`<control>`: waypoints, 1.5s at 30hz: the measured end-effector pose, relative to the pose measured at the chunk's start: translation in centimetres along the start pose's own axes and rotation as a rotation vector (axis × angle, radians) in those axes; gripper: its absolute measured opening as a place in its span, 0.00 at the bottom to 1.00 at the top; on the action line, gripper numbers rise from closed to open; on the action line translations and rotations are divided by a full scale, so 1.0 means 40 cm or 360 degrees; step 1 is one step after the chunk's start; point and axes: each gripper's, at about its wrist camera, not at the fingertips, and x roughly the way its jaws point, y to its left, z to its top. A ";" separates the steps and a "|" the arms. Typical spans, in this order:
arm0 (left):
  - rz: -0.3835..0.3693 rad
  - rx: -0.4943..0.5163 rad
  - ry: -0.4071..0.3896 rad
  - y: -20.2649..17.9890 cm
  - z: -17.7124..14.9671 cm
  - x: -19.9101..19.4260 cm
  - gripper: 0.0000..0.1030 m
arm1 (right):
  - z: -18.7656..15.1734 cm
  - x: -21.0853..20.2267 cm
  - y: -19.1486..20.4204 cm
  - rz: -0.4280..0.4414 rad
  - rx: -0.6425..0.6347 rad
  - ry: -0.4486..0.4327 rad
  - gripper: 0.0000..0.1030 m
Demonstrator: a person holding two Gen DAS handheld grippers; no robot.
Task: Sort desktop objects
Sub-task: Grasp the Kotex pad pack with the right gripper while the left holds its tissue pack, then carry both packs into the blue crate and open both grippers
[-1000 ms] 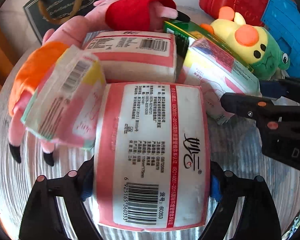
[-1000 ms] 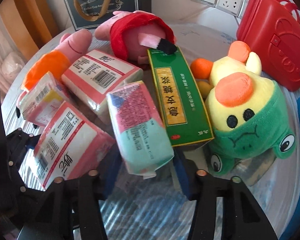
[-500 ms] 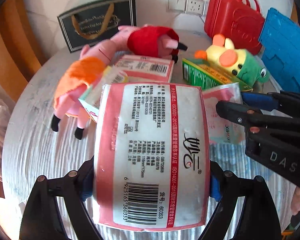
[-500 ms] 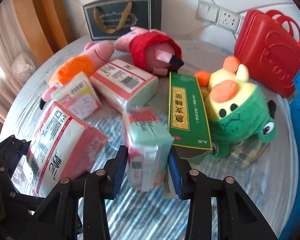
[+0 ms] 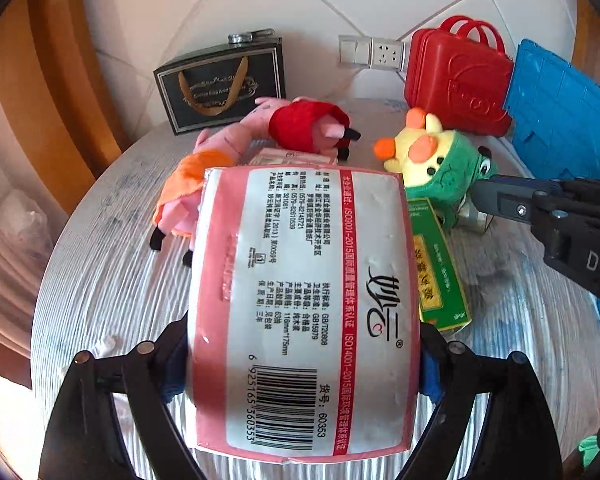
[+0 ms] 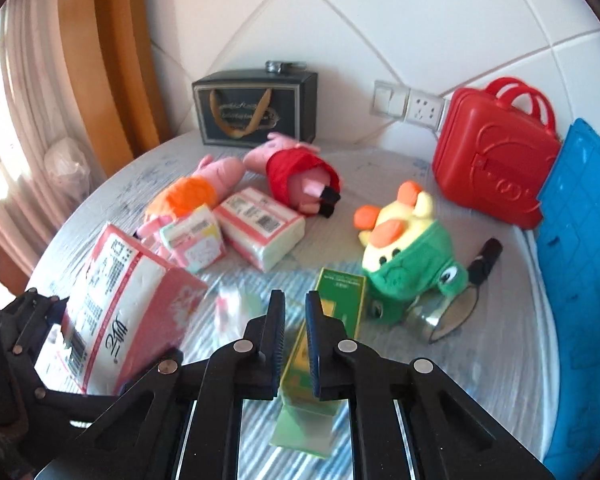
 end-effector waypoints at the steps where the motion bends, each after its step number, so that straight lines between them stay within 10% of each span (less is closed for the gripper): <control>1: 0.0012 -0.0015 0.0024 0.001 -0.015 0.008 0.84 | -0.016 0.004 -0.005 0.0012 -0.0003 0.0027 0.12; 12: 0.0223 -0.0227 0.0230 0.117 -0.147 0.118 0.84 | -0.125 0.164 0.049 0.0179 -0.0054 0.0258 0.67; 25: 0.0276 -0.0302 0.0290 0.267 -0.175 0.212 0.84 | -0.124 0.356 0.244 0.0194 -0.0175 0.0388 0.99; 29: 0.0258 -0.0280 0.0303 0.269 -0.187 0.223 0.84 | -0.133 0.410 0.246 0.0193 -0.0145 0.0457 0.99; 31: 0.0252 -0.0270 0.0298 0.265 -0.190 0.221 0.84 | -0.139 0.409 0.245 0.0178 -0.0149 0.0438 0.77; 33: 0.0238 -0.0267 0.0281 0.257 -0.190 0.210 0.84 | -0.141 0.390 0.249 0.0158 -0.0170 0.0410 0.77; 45: 0.0131 -0.0231 -0.0169 0.102 -0.040 -0.068 0.84 | -0.060 0.011 0.154 0.0030 -0.0153 -0.0181 0.77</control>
